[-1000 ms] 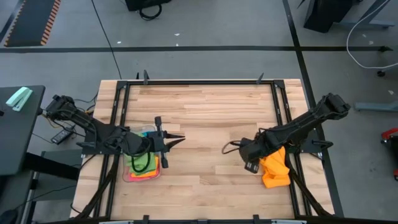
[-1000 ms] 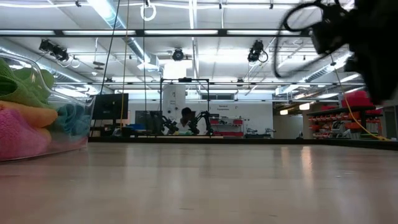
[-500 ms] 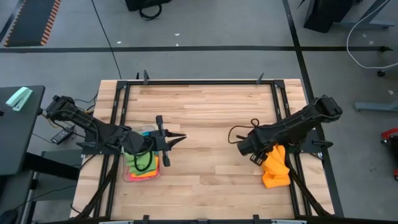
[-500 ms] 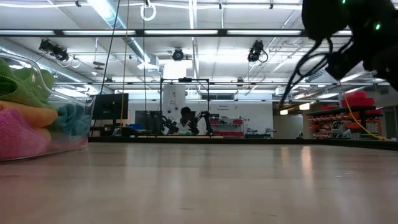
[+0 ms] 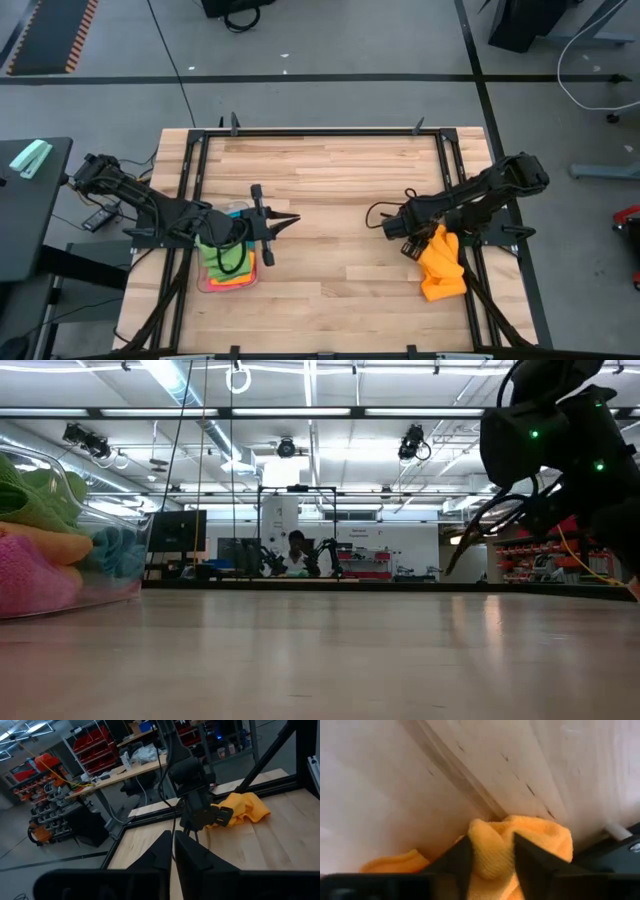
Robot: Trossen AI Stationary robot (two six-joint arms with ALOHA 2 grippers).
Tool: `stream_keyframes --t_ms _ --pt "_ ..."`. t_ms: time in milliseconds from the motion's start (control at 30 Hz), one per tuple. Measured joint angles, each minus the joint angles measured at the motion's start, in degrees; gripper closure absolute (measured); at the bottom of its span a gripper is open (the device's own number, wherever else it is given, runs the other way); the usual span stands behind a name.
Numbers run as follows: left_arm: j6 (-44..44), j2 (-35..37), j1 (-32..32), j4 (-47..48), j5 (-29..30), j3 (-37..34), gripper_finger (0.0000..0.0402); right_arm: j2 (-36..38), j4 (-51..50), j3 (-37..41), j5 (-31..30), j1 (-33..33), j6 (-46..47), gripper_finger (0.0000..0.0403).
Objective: Fold microfiber towels
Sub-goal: Fold the yellow microfiber cloth
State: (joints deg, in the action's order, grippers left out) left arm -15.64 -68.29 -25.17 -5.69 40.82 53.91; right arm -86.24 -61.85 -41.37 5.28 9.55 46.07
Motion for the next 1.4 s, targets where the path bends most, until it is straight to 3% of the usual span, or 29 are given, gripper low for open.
stream_keyframes --t_ms 133,200,400,600,767,900,1033,1200,1400 --pt "0.0 0.0 0.0 0.0 0.0 0.0 0.0365 0.0 -0.4 -1.4 1.8 -1.1 -4.0 0.037" --pt "0.0 0.0 0.0 0.0 0.0 0.0 0.0363 0.0 -0.3 -4.2 1.9 -1.5 -4.3 0.0388" --pt "0.0 0.0 0.0 0.5 0.0 0.0 0.0372 0.3 -0.2 -17.8 -3.0 0.0 -10.5 0.0391" --pt "0.0 0.0 0.0 1.5 0.0 0.0 0.0378 1.4 -4.0 -36.1 -9.4 1.3 -17.4 0.0391" --pt "-0.1 0.0 -0.1 3.1 0.0 0.0 0.037 3.4 -6.9 -49.8 -19.7 4.6 -20.6 0.039" --pt "0.0 0.0 -0.1 3.1 0.0 0.0 0.0368 6.7 -6.0 -57.4 -31.5 9.6 -26.2 0.0389" --pt "0.0 0.0 -0.2 6.4 0.0 0.0 0.0375 11.0 -2.4 -61.1 -41.6 14.7 -29.3 0.0389" --pt "0.0 0.0 -0.1 8.0 0.0 0.0 0.0383 14.6 -1.2 -61.1 -42.5 17.9 -24.4 0.0388" --pt "0.0 0.0 -0.1 8.3 0.0 0.0 0.0378 14.0 -5.4 -59.7 -43.4 18.8 -20.4 0.0388"
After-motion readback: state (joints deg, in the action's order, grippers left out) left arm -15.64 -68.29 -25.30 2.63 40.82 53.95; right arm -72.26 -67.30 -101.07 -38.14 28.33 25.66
